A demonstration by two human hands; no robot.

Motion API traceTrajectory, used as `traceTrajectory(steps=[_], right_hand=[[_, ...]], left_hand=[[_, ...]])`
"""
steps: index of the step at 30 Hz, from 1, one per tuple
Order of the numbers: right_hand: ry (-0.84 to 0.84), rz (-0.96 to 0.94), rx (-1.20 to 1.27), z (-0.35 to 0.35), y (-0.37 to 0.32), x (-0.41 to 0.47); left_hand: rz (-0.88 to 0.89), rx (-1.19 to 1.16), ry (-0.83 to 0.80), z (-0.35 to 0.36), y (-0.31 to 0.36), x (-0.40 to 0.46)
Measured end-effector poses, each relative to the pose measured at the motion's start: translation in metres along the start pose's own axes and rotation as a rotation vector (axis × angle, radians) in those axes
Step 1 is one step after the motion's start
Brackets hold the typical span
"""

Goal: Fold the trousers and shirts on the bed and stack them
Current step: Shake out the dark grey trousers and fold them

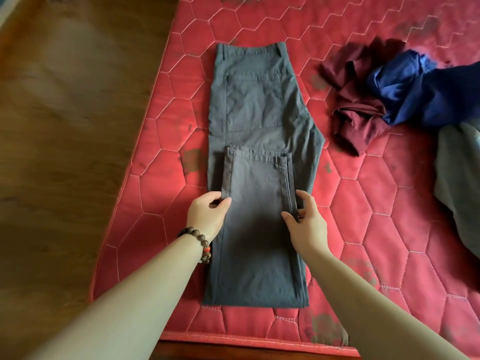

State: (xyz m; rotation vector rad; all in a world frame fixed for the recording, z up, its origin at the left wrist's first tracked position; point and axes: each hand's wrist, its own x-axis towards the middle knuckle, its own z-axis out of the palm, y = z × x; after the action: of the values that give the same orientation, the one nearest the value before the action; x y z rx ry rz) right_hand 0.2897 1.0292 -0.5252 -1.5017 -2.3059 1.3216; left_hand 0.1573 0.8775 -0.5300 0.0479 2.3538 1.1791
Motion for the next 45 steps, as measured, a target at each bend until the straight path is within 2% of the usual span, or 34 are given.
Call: traceTrajectory(steps=[3, 6, 9, 13, 16, 18, 20, 23, 26, 29, 32, 34, 36, 40, 42, 45], right_hand=[[-0.048, 0.022, -0.013, 0.004, -0.009, 0.016], [-0.074, 0.066, -0.052, 0.008, -0.014, 0.03], [0.01, -0.007, -0.005, 0.005, -0.022, 0.035], [0.162, -0.19, 0.166, -0.005, -0.055, 0.053], [0.095, -0.117, 0.101, -0.001, -0.076, 0.077], [0.013, 0.025, 0.023, 0.004, -0.073, 0.086], [-0.026, 0.115, -0.044, 0.01, -0.064, 0.089], [-0.059, 0.058, -0.101, 0.016, -0.056, 0.091], [-0.043, 0.047, 0.01, 0.015, -0.058, 0.096], [-0.185, 0.097, 0.33, 0.006, -0.074, 0.1], [-0.197, -0.081, 0.552, -0.008, -0.096, 0.115], [-0.181, -0.202, 0.603, -0.016, -0.113, 0.13], [-0.134, -0.222, 0.503, -0.013, -0.121, 0.15], [-0.107, 0.061, 0.068, 0.008, -0.112, 0.195], [-0.081, 0.091, 0.034, 0.014, -0.107, 0.207], [-0.027, 0.048, 0.031, 0.019, -0.107, 0.216]], left_hand=[[0.02, -0.127, -0.099, 0.003, 0.008, 0.014], [0.014, -0.191, -0.073, 0.008, 0.014, 0.029], [-0.017, -0.344, -0.017, 0.005, 0.021, 0.035], [0.075, -0.546, -0.01, -0.015, 0.047, 0.064], [0.088, -0.458, -0.112, -0.017, 0.059, 0.099], [-0.039, -0.436, -0.192, -0.009, 0.052, 0.109], [-0.136, -0.456, -0.187, -0.004, 0.043, 0.116], [-0.109, -0.381, -0.161, -0.005, 0.04, 0.125], [-0.04, -0.296, -0.079, -0.004, 0.048, 0.125], [0.03, -0.396, -0.096, -0.005, 0.061, 0.123], [0.098, -0.629, -0.155, -0.016, 0.085, 0.124], [0.129, -0.731, -0.103, -0.023, 0.103, 0.136], [0.108, -0.662, -0.018, -0.023, 0.112, 0.156], [-0.085, -0.313, -0.039, 0.0, 0.098, 0.18], [-0.088, -0.24, -0.024, 0.007, 0.092, 0.187], [0.005, -0.16, -0.015, 0.008, 0.101, 0.196]])
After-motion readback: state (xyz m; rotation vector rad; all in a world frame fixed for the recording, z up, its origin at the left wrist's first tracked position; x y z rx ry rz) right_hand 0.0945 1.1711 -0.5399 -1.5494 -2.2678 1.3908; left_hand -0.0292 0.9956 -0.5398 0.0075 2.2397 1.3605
